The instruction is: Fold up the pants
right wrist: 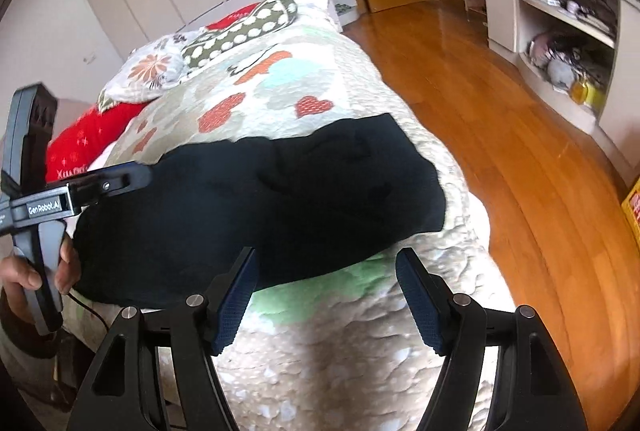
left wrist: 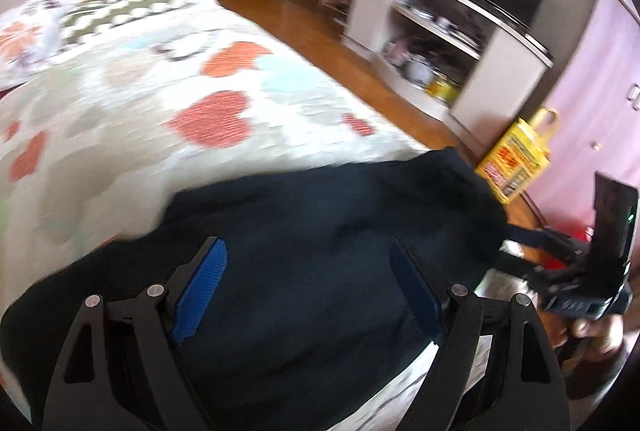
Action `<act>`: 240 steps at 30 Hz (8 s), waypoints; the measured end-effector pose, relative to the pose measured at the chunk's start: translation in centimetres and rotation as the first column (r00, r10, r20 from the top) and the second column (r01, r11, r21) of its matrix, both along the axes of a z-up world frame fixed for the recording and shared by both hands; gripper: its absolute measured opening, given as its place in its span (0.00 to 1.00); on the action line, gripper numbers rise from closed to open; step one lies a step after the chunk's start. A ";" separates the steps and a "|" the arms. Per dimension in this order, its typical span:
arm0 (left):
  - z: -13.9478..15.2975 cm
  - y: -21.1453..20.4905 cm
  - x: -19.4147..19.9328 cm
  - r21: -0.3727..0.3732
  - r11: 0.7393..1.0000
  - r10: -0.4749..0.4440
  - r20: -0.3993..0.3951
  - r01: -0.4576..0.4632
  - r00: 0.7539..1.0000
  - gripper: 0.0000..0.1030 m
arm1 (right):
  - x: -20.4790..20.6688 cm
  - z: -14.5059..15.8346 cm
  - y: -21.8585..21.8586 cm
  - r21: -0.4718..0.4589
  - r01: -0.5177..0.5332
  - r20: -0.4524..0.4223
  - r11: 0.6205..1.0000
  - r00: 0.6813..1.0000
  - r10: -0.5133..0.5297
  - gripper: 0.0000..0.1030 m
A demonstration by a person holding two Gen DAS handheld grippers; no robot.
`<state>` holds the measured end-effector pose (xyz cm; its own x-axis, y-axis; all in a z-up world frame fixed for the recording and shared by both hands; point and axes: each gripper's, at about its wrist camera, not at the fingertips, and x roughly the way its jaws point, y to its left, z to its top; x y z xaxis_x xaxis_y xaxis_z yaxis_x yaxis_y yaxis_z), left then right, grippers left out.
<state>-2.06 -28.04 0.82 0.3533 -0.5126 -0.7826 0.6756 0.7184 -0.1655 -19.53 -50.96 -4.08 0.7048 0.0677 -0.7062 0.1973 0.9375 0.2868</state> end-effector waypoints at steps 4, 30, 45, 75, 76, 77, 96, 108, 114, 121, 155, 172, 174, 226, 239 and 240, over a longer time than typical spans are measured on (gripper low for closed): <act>-0.3 -4.9 0.8 -0.026 0.993 -0.119 -0.072 0.118 0.990 0.82 | 0.2 -1.1 -1.3 0.079 0.014 0.012 0.997 1.000 -0.015 0.72; 1.8 -8.0 4.2 -0.038 0.996 -0.082 -0.006 0.081 0.997 0.82 | 2.2 3.9 -0.4 0.162 -0.111 0.311 0.981 0.949 0.057 0.11; 2.7 9.8 4.2 -0.098 0.962 0.254 -0.007 -0.253 0.967 0.82 | 8.1 3.9 12.3 0.040 -0.286 0.241 0.957 0.933 0.269 0.11; -1.4 -5.7 3.1 -0.081 0.995 -0.062 -0.139 0.051 0.988 0.82 | 1.9 -1.8 -1.6 0.262 0.002 0.190 0.965 0.980 -0.054 0.20; -1.6 -7.0 3.4 -0.080 0.995 -0.071 -0.148 0.059 0.986 0.82 | 2.0 -1.9 -1.6 0.267 -0.007 0.197 0.964 0.979 -0.047 0.19; -1.9 -8.0 3.7 -0.074 0.995 -0.078 -0.156 0.067 0.985 0.82 | 2.1 -2.0 -1.7 0.280 -0.012 0.206 0.960 0.977 -0.048 0.18; 3.2 10.3 5.3 -0.143 0.947 0.275 -0.105 -0.288 0.956 0.82 | 8.2 1.2 16.4 0.017 -0.439 0.158 0.898 0.888 0.431 0.39; -0.3 14.5 2.3 -0.144 0.926 0.322 -0.180 -0.349 0.929 0.82 | 5.2 4.4 11.7 0.069 -0.380 0.196 0.922 0.912 0.361 0.66; -1.7 9.5 1.5 -0.103 0.961 0.240 -0.162 -0.258 0.957 0.82 | 6.2 1.8 10.2 0.076 -0.301 0.110 0.951 0.950 0.292 0.66; -3.6 5.9 1.2 -0.036 0.979 0.193 -0.151 -0.201 0.969 0.32 | 5.6 1.3 9.9 0.049 -0.298 0.085 0.953 0.952 0.293 0.66; -1.3 7.2 0.0 -0.043 0.966 0.251 -0.082 -0.255 0.965 0.46 | 6.9 1.3 13.5 -0.053 -0.392 0.014 0.919 0.920 0.393 0.64; -3.1 8.5 0.2 -0.032 0.954 0.292 -0.109 -0.297 0.950 0.57 | 6.7 1.2 14.1 -0.078 -0.385 0.002 0.920 0.922 0.386 0.65; -2.5 9.6 -0.3 -0.032 0.950 0.308 -0.094 -0.312 0.947 0.57 | 6.6 1.8 14.2 -0.082 -0.385 0.020 0.919 0.922 0.388 0.65; -6.0 29.2 -5.4 -0.130 0.700 0.666 -0.236 -0.702 0.708 0.82 | 20.3 1.8 39.6 -0.244 -0.802 -0.151 0.545 0.587 0.796 0.78; -6.7 29.8 -4.8 -0.215 0.678 0.651 -0.269 -0.703 0.710 0.93 | 23.2 -2.5 43.3 -0.172 -0.844 -0.227 0.507 0.535 0.814 0.65; -6.7 29.7 -4.8 -0.210 0.679 0.653 -0.265 -0.703 0.710 0.93 | 23.2 -2.4 43.2 -0.168 -0.843 -0.222 0.510 0.537 0.814 0.58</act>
